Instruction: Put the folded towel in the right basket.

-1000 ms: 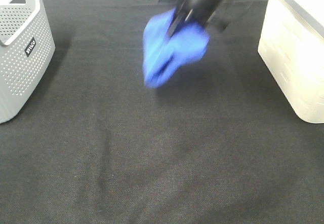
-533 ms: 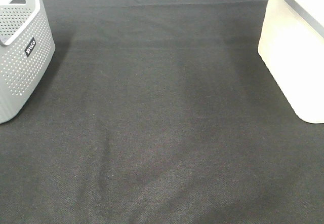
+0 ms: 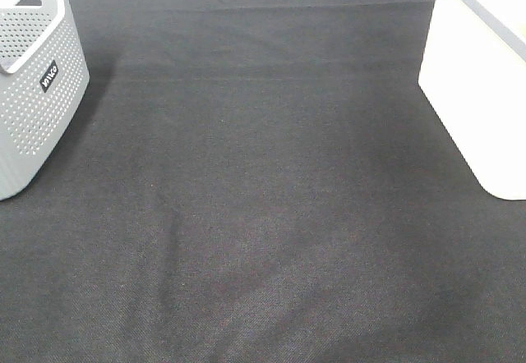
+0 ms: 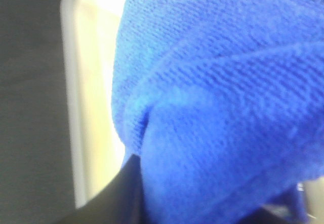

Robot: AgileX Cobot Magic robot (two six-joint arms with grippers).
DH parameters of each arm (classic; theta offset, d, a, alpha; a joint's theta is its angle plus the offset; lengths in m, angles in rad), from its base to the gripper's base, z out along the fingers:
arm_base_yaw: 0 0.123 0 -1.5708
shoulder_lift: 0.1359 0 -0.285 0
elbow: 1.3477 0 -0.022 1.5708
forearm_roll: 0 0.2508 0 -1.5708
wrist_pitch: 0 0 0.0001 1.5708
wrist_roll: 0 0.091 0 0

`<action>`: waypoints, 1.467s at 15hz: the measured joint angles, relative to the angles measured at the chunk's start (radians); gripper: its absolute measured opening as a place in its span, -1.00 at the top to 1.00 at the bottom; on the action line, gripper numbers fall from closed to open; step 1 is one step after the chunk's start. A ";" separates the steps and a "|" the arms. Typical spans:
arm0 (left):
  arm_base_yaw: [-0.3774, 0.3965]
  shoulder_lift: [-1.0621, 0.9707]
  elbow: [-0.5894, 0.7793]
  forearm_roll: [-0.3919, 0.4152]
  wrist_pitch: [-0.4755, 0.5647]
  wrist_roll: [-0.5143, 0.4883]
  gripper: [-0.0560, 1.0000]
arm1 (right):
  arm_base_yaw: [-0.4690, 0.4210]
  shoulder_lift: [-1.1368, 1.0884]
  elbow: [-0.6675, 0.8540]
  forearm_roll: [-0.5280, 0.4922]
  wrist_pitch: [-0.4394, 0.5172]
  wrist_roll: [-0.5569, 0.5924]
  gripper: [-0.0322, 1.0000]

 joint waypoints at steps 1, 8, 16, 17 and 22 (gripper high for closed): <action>0.000 0.000 0.000 0.000 0.000 0.000 -0.97 | 0.000 0.016 0.000 -0.044 0.001 0.007 0.23; 0.000 0.000 0.000 0.000 0.000 0.000 -0.97 | 0.000 0.063 0.000 -0.071 0.002 0.029 -0.93; 0.000 0.000 0.000 0.000 0.000 0.000 -0.97 | 0.080 -0.187 0.297 -0.017 0.002 -0.004 -0.94; 0.000 0.000 0.000 0.000 0.000 0.000 -0.97 | 0.128 -0.241 0.321 -0.018 0.002 -0.007 -0.94; 0.000 0.000 0.000 0.000 0.000 0.000 -0.97 | 0.288 -0.563 0.573 -0.074 -0.003 0.035 -0.94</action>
